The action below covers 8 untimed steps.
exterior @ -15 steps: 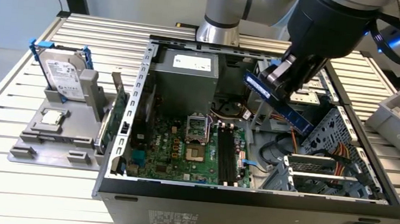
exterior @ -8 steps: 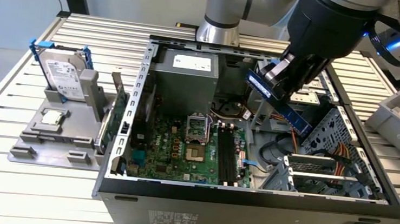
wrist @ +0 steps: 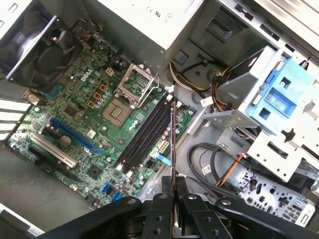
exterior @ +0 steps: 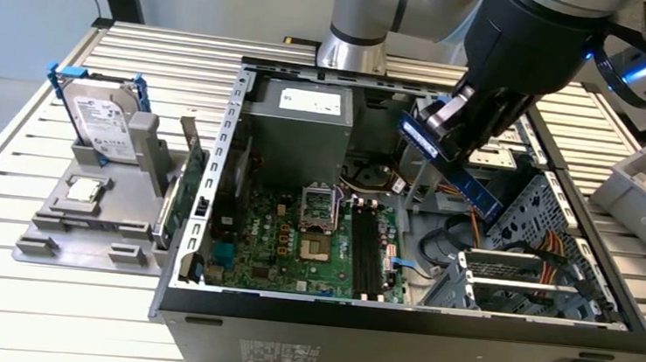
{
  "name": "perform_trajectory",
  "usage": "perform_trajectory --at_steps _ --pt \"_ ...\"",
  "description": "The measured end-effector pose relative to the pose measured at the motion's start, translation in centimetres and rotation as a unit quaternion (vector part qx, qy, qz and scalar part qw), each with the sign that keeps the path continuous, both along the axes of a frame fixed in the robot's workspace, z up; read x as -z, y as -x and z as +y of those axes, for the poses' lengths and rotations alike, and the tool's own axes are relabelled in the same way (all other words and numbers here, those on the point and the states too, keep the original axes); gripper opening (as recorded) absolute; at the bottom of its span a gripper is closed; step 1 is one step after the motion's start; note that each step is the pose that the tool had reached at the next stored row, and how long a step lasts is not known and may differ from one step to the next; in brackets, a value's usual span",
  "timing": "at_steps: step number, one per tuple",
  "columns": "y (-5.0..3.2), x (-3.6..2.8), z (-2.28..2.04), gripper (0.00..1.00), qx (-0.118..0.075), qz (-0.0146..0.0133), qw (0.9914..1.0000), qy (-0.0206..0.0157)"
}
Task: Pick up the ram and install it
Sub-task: 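Insert the ram into the slot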
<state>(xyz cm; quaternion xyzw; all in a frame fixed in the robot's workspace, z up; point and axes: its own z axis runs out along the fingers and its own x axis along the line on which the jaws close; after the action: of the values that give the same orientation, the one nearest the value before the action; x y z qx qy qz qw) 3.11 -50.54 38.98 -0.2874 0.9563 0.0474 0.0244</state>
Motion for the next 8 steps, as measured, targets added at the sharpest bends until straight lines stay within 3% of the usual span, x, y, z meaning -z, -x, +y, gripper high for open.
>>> perform_trajectory --at_steps 8 --pt "0.01 0.01 0.00 0.00 0.022 0.0002 0.99975 0.0000"
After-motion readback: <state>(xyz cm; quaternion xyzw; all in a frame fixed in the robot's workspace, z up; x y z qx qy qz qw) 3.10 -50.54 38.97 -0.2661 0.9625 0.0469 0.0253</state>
